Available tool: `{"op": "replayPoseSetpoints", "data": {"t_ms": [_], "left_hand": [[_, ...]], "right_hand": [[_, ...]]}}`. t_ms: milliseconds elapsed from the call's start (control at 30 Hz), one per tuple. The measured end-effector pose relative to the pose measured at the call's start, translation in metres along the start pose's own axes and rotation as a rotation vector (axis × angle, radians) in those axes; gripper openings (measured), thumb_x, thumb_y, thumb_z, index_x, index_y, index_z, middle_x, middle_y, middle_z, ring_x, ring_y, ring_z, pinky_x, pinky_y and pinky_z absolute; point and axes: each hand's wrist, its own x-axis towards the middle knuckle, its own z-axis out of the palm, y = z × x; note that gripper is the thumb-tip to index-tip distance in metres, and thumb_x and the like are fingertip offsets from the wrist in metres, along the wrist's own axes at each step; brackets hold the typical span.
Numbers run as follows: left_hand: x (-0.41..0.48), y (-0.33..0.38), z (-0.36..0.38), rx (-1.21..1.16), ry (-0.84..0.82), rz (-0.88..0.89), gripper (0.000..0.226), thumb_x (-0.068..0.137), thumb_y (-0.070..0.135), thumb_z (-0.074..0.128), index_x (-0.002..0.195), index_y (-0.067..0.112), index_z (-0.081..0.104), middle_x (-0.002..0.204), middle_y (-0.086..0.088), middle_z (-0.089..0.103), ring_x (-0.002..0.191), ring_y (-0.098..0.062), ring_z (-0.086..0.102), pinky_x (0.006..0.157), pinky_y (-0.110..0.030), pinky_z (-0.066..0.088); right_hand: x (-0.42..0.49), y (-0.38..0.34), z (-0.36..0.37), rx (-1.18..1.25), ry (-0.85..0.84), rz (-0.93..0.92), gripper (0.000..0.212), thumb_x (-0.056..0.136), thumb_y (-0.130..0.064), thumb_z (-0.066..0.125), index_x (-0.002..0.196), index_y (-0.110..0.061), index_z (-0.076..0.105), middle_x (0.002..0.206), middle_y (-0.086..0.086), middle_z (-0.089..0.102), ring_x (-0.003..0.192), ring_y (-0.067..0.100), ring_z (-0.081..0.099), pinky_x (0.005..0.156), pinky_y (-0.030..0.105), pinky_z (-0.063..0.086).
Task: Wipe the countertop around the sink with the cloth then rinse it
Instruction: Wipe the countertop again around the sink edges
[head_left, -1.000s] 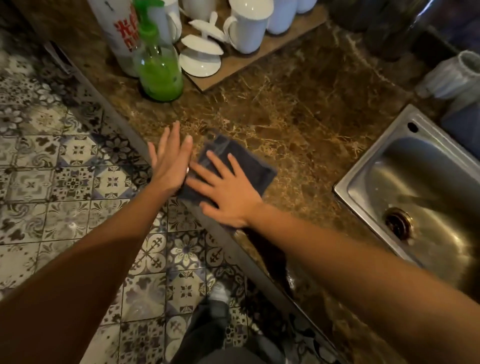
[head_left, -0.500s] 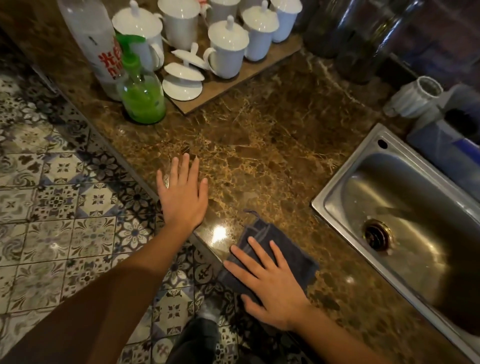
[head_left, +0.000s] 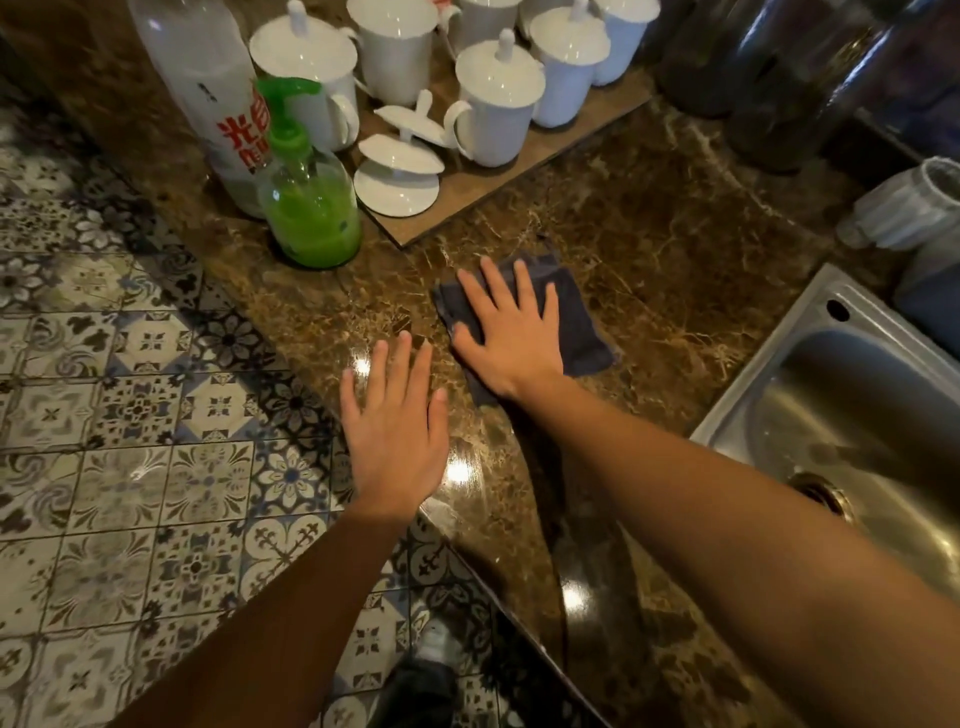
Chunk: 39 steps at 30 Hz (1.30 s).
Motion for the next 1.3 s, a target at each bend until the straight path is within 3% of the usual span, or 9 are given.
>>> {"op": "replayPoseSetpoints", "data": {"t_ms": [200,533,700,833,933,1000,1167,1233,1300], "left_hand": [[0.001,-0.002,0.001,0.02,-0.026,-0.007,0.06,0.097,0.044,0.008,0.153,0.025,0.02,0.162,0.004,0.012,0.15,-0.017,0.006,0.117,-0.048,0.0],[-0.004,0.003,-0.015,-0.058,-0.161,0.003,0.06,0.102,0.045,0.024,0.155,0.02,0.014,0.163,0.0,0.003,0.15,-0.019,-0.002,0.119,-0.049,-0.004],[-0.064,0.065,-0.017,-0.22,-0.212,0.413,0.062,0.095,0.051,0.019,0.152,0.025,0.02,0.16,0.006,0.004,0.148,-0.011,-0.005,0.117,-0.037,-0.009],[-0.108,0.128,0.001,-0.343,-0.419,0.684,0.07,0.09,0.057,0.014,0.152,0.026,0.02,0.158,0.014,0.003,0.147,-0.004,-0.003,0.118,-0.026,-0.007],[-0.132,0.156,0.014,-0.385,-0.516,0.744,0.078,0.086,0.067,0.011,0.152,0.026,0.02,0.157,0.015,0.006,0.145,0.0,-0.001,0.118,-0.022,-0.004],[-0.138,0.17,0.018,-0.437,-0.573,0.72,0.078,0.084,0.066,0.014,0.15,0.025,0.027,0.156,0.015,0.015,0.145,-0.001,0.008,0.12,-0.025,0.003],[-0.132,0.213,0.002,-0.848,-0.93,0.346,0.046,0.09,0.065,0.034,0.099,0.041,0.073,0.116,0.012,0.066,0.116,-0.007,0.057,0.11,-0.026,0.034],[-0.124,0.23,-0.009,-1.006,-1.131,0.026,0.053,0.098,0.047,0.034,0.083,0.019,0.076,0.087,0.001,0.074,0.085,-0.013,0.067,0.092,-0.03,0.049],[-0.116,0.245,-0.029,-1.08,-1.266,-0.109,0.054,0.095,0.048,0.035,0.087,0.003,0.065,0.081,-0.012,0.071,0.071,-0.018,0.067,0.071,-0.025,0.053]], "right_hand": [[-0.033,0.002,0.004,-0.052,-0.01,-0.069,0.068,0.093,-0.06,0.027,0.154,-0.034,0.012,0.163,-0.005,0.001,0.149,0.029,-0.008,0.116,0.058,-0.003],[-0.254,0.036,0.02,0.01,-0.091,-0.248,0.081,0.086,-0.071,0.038,0.153,-0.039,0.006,0.163,-0.008,0.002,0.149,0.028,-0.01,0.114,0.058,-0.004],[-0.335,0.067,0.019,0.035,-0.178,-0.211,0.077,0.081,-0.057,0.051,0.15,-0.038,0.022,0.162,-0.008,0.009,0.149,0.028,-0.002,0.115,0.052,-0.005],[-0.381,0.082,0.014,0.014,-0.195,-0.209,0.063,0.07,-0.049,0.056,0.132,-0.036,0.048,0.152,-0.009,0.038,0.143,0.02,0.028,0.111,0.049,0.034],[-0.406,0.096,0.008,-0.018,-0.226,-0.159,0.065,0.066,-0.043,0.068,0.128,-0.034,0.05,0.15,-0.009,0.041,0.14,0.016,0.035,0.11,0.044,0.031],[-0.414,0.1,0.007,0.178,-0.193,-0.113,0.057,0.077,-0.027,0.065,0.132,-0.027,0.05,0.152,-0.008,0.038,0.144,0.012,0.025,0.117,0.046,0.017],[-0.395,0.102,-0.024,0.982,0.28,0.36,0.06,0.072,0.0,0.046,0.127,-0.022,0.054,0.135,-0.011,0.055,0.128,0.0,0.046,0.108,0.029,0.038],[-0.383,0.118,-0.047,1.165,0.342,0.425,0.058,0.07,0.003,0.044,0.121,-0.024,0.049,0.12,-0.005,0.059,0.115,0.002,0.054,0.1,0.022,0.042],[-0.376,0.138,-0.074,1.231,0.303,0.453,0.049,0.072,-0.002,0.047,0.117,-0.021,0.045,0.113,-0.001,0.057,0.105,0.004,0.055,0.093,0.02,0.043]]}}
